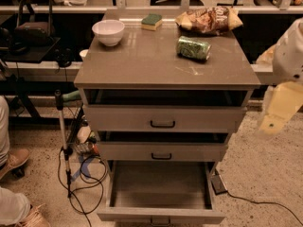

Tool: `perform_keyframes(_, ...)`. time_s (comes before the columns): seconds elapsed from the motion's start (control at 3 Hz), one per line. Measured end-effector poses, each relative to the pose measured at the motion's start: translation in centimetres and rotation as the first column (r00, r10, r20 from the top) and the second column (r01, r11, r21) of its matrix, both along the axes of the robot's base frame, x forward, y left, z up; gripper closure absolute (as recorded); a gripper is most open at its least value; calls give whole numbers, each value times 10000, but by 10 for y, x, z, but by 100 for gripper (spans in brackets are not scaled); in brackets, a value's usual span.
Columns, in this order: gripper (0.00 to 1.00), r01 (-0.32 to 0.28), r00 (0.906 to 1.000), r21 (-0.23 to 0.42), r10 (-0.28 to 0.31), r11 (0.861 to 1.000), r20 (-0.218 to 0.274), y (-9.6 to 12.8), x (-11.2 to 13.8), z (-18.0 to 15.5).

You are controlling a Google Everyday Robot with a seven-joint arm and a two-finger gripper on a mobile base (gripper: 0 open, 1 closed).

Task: Close bottom drawer

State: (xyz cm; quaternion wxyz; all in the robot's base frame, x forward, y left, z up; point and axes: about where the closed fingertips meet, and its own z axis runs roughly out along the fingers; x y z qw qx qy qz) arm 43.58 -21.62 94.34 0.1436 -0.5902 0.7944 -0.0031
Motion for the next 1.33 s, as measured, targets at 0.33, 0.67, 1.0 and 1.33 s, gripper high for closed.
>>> perform_keyframes(0.33,0,835,9856,999,-673,9915,-1552,7,-10,-89)
perform_keyframes(0.67,0,1886,9502,1864,-1312,9642,-2827,21,-27,-169)
perform_keyframes(1.0,0,3033,8893,2701,-1696,9138,-4247,47,-45,-253)
perform_keyframes(1.33,0,3120,8821,2754,-1695,9093,-4396,49,-46,-265)
